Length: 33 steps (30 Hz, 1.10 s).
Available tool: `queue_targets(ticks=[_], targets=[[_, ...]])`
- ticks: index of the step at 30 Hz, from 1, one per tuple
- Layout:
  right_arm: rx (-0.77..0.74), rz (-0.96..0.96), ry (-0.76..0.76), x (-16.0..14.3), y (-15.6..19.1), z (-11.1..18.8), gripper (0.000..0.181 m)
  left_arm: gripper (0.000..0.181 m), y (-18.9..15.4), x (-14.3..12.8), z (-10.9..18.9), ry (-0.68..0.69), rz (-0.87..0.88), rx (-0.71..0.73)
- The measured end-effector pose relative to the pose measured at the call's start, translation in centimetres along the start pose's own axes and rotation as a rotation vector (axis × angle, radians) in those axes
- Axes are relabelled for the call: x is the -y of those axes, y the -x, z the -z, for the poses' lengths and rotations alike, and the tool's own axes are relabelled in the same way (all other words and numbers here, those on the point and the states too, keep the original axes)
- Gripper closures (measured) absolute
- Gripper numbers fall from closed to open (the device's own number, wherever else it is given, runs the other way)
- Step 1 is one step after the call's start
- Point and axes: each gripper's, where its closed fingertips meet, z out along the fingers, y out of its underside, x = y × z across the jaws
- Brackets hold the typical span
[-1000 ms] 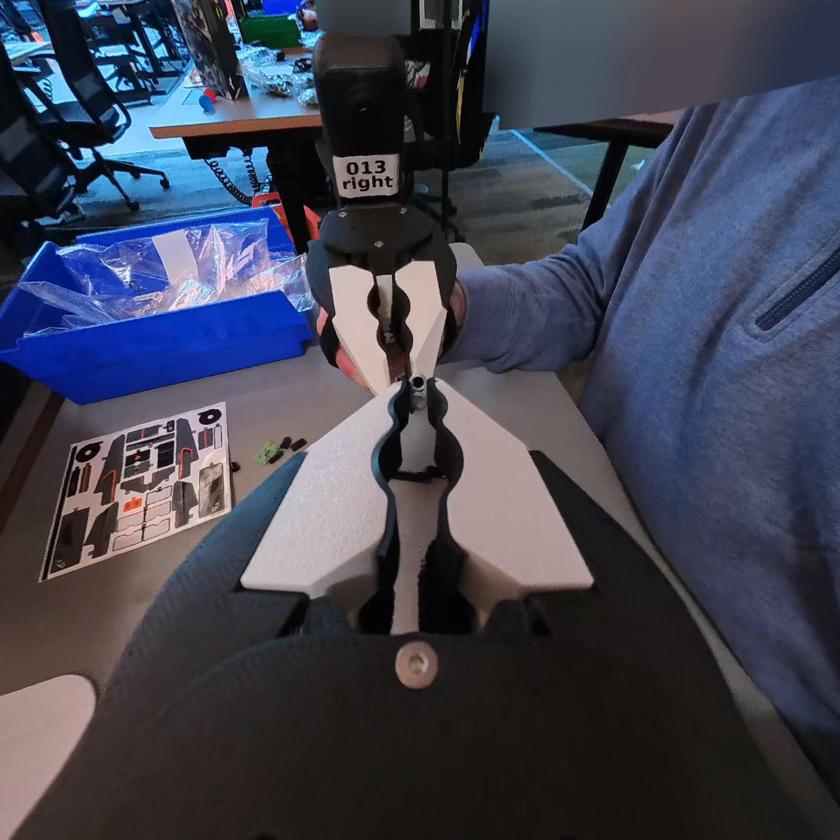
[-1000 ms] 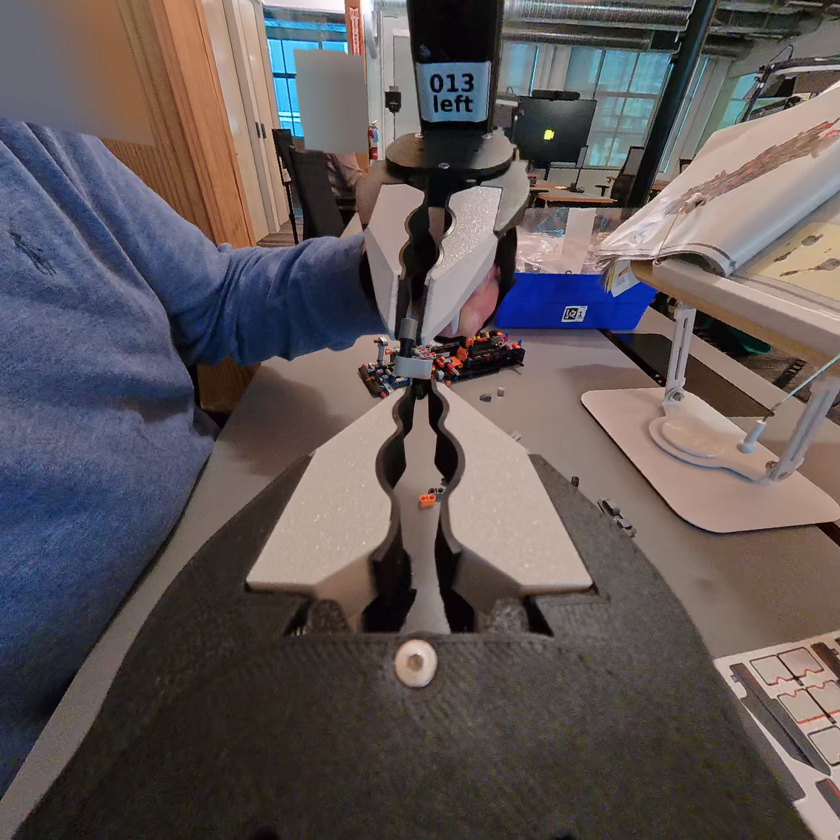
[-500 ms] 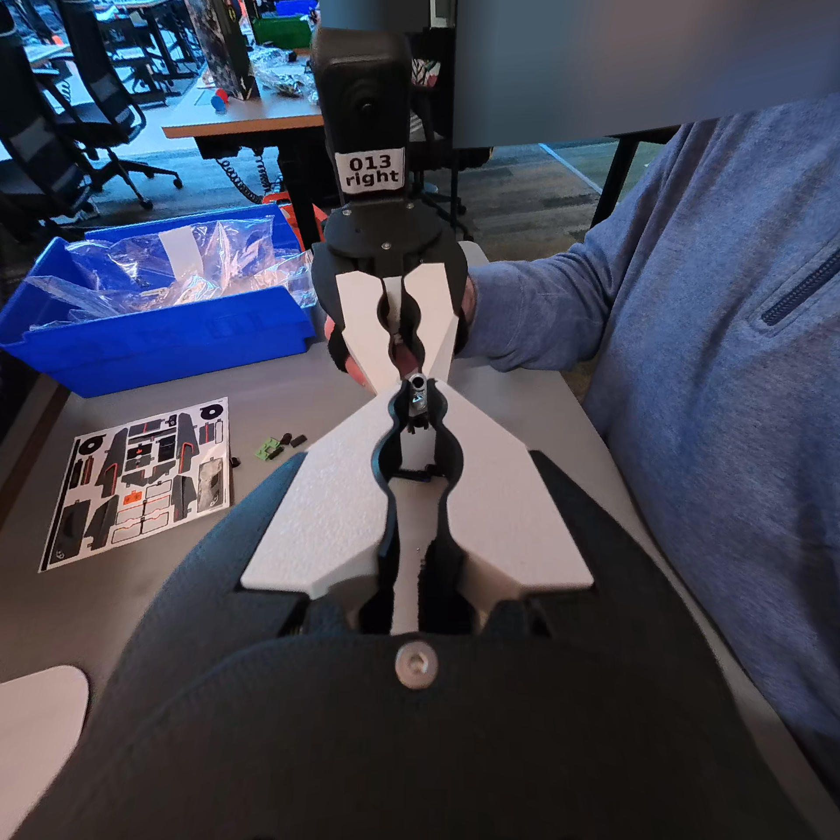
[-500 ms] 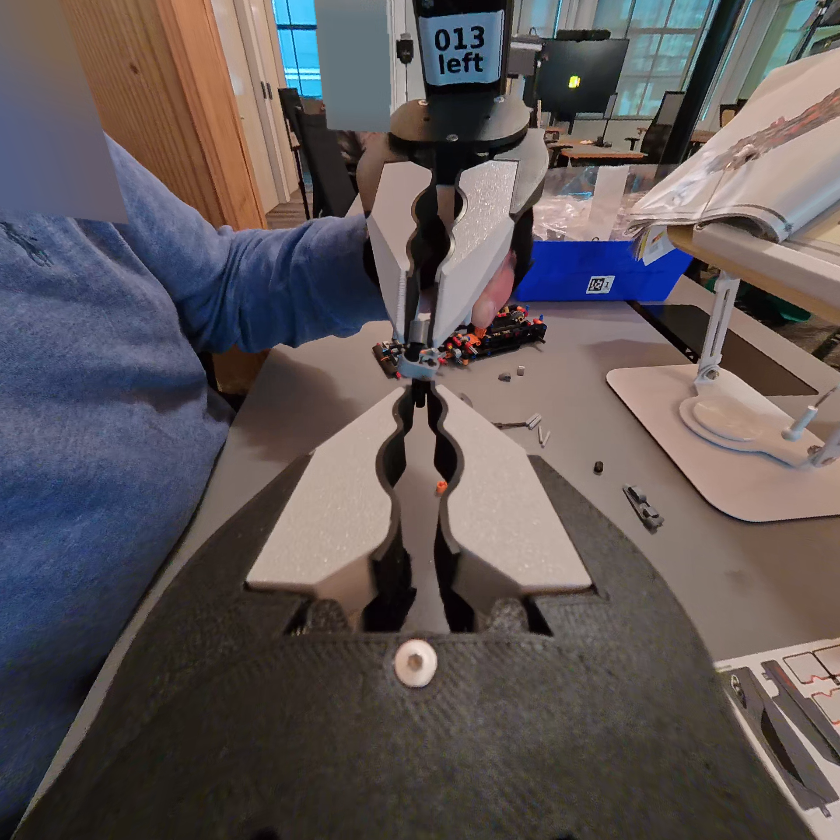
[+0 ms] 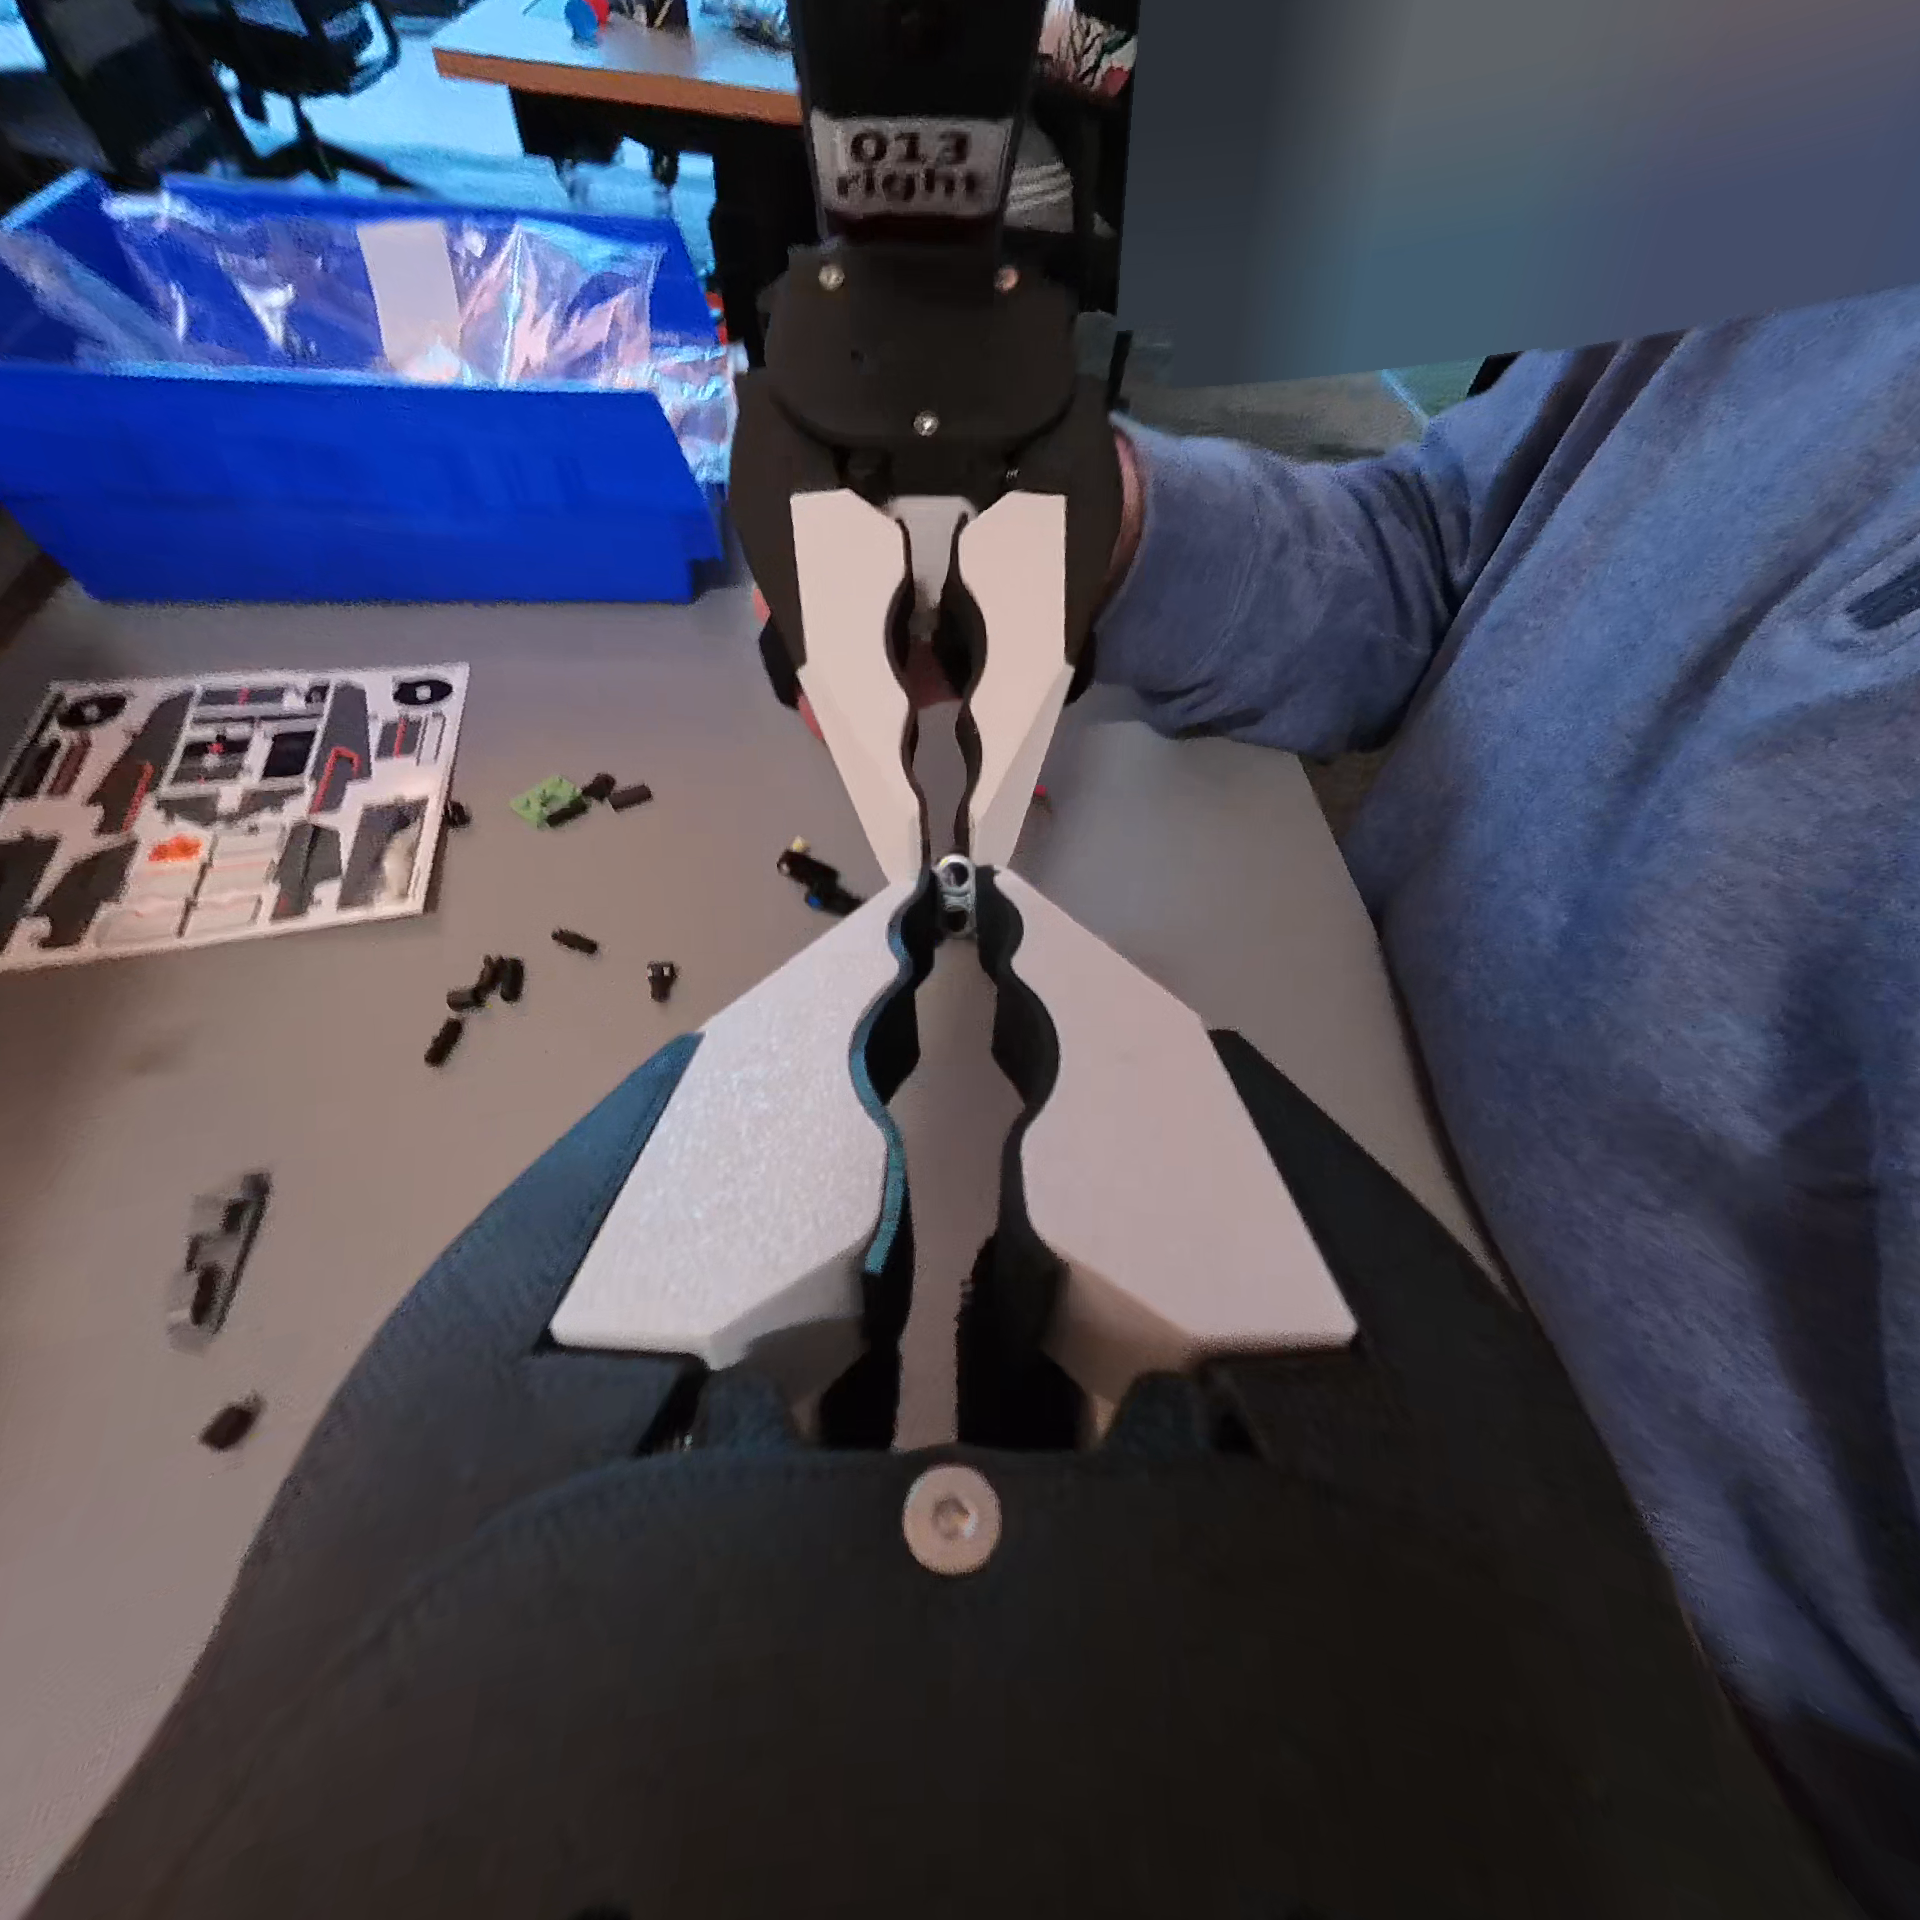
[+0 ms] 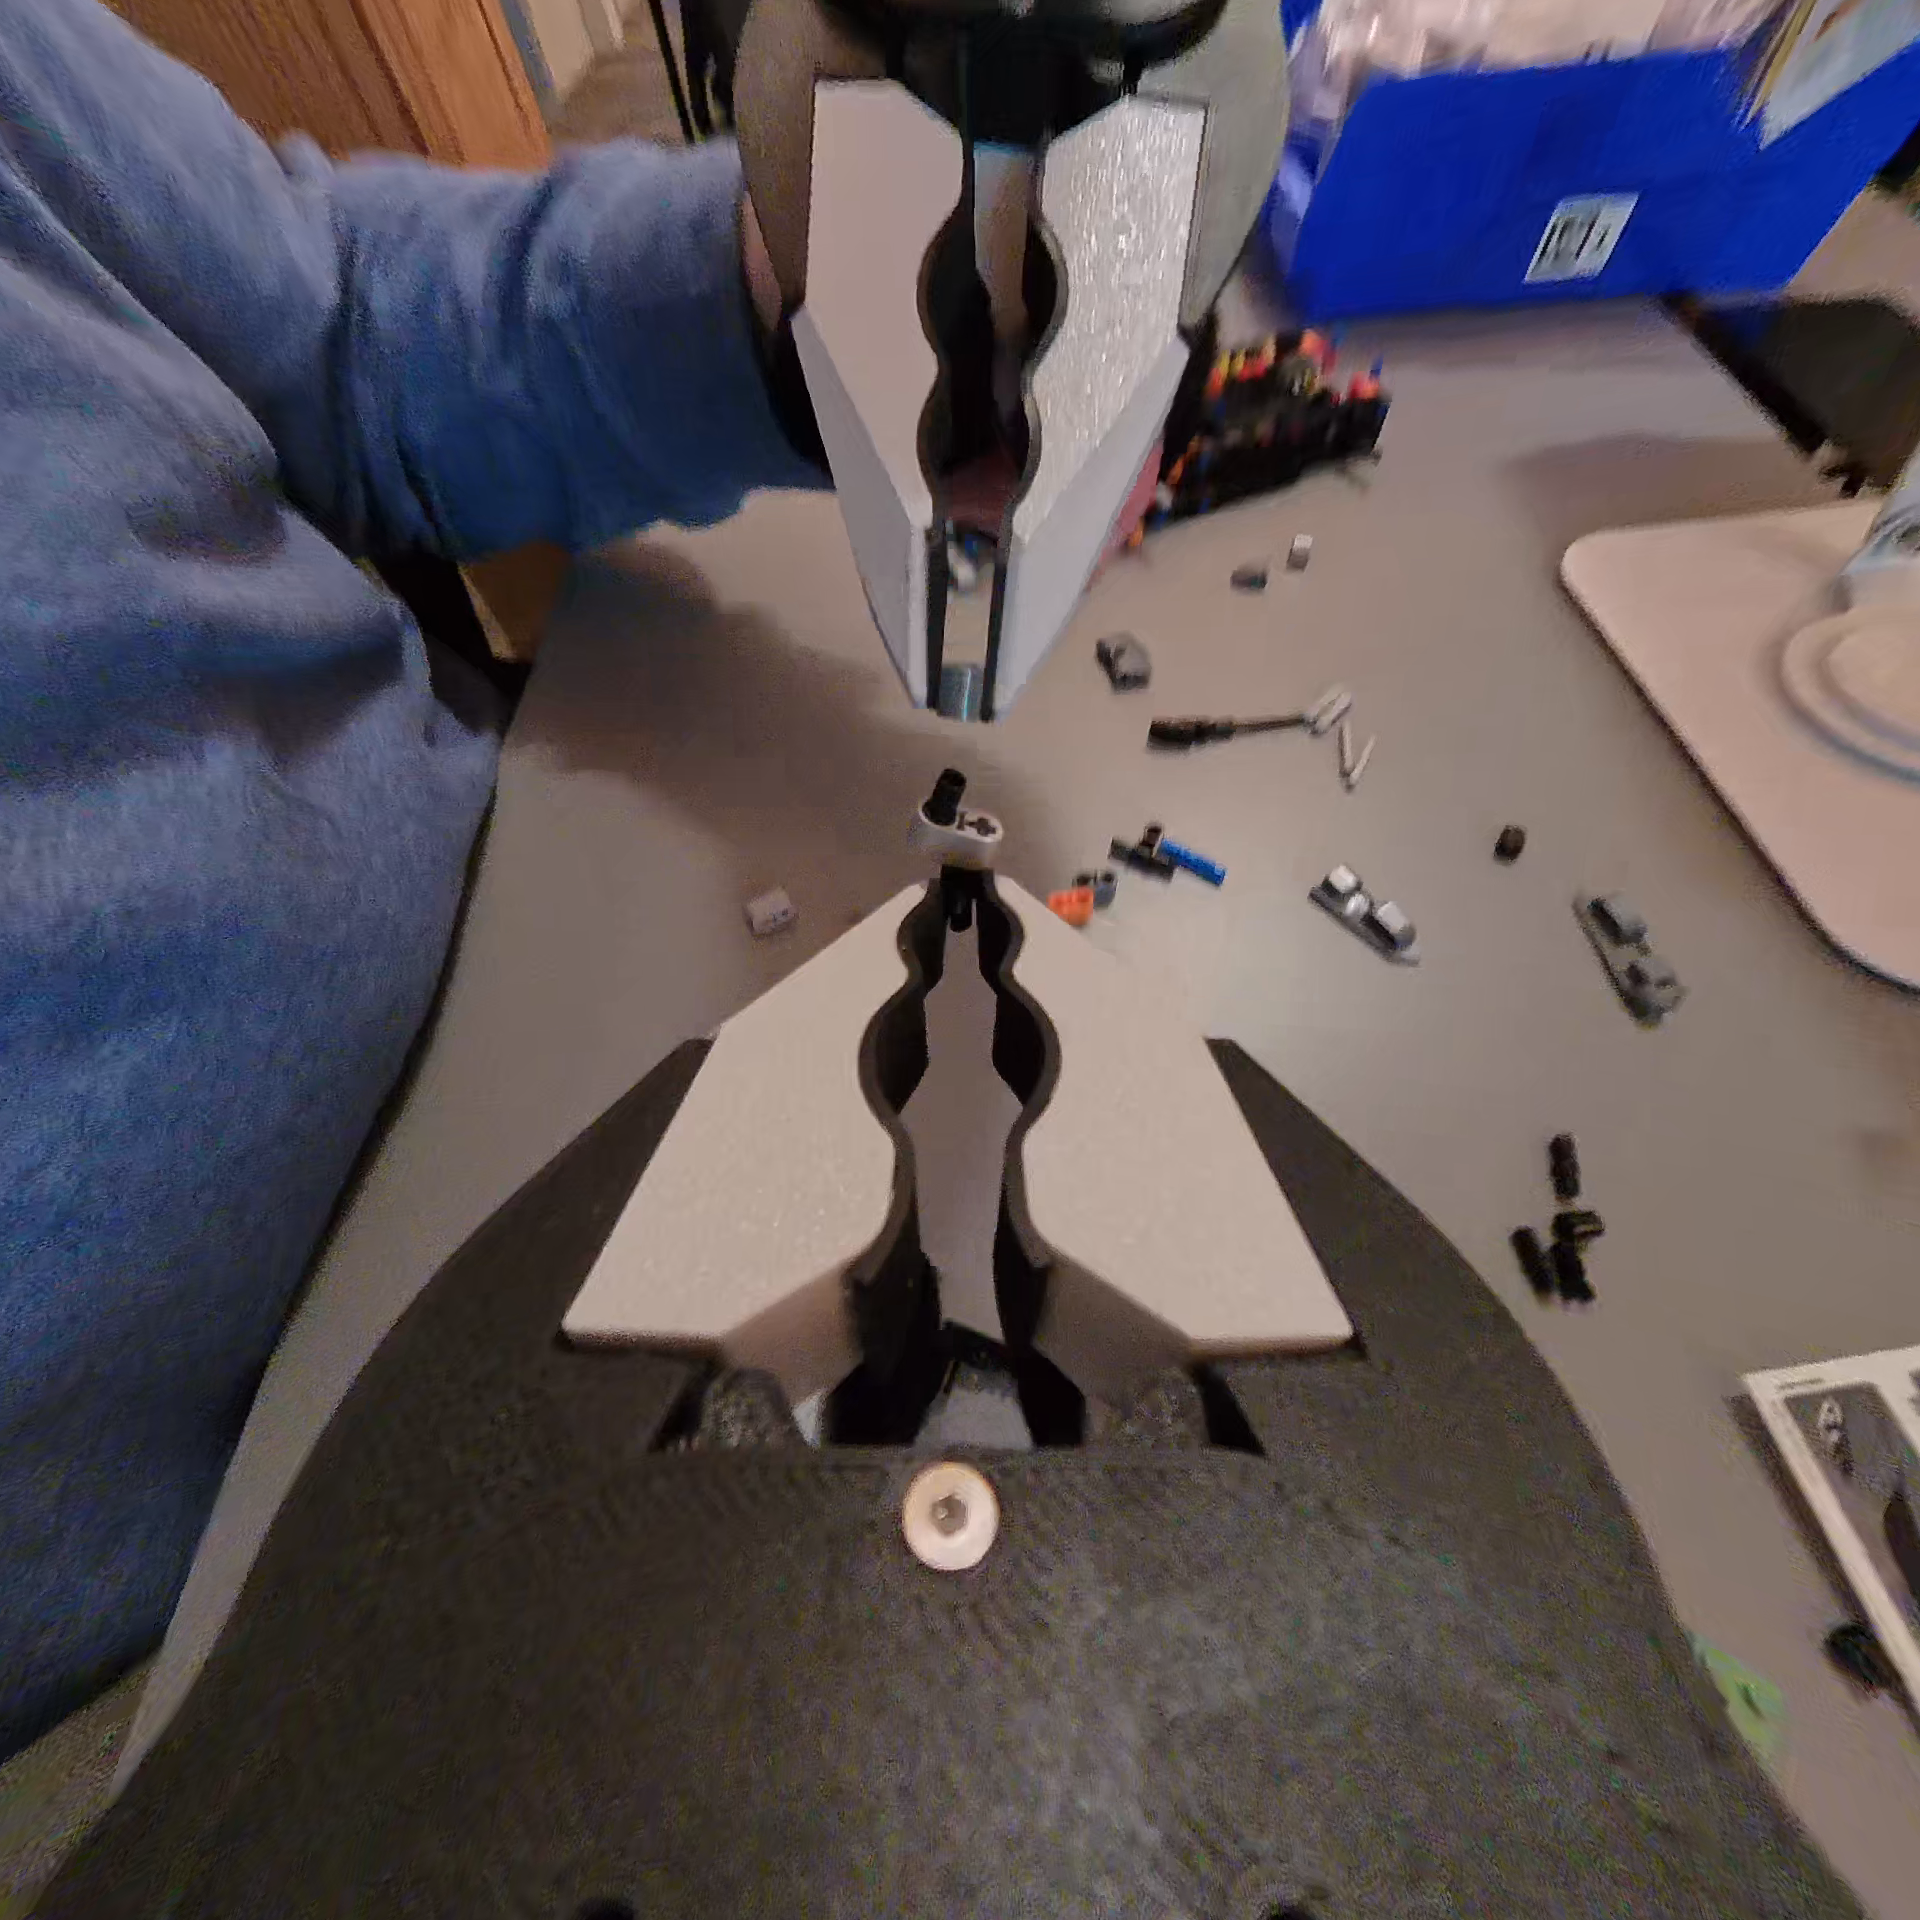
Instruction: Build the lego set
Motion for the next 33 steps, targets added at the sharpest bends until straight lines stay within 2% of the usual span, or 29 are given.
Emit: queue_targets(ticks=[5,11,16,30,33], targets=[[0.01,0.021,0.242,-4.4,0.5,-2.0,0.178,0.176,0.6,-4.1,-0.5,0.177,0.008,0.08],[0.008,0.079,0.433,-7.8,0.4,-4.3,0.178,0.176,-0.6,-7.4,-1.3,0.213,0.094,0.08],[0.016,0.119,0.532,-8.8,0.7,-4.9,0.178,0.176,-1.1,-9.8,-2.0,0.262,0.119,0.098],[0.039,0.129,0.534,-8.4,1.3,-6.0,0.178,0.175,-1.2,-12.3,-2.1,0.294,0.139,0.133],[0.005,0.097,0.509,-8.2,0.9,-5.6,0.169,0.175,-1.1,-12.3,-1.8,0.287,0.152,0.152]])
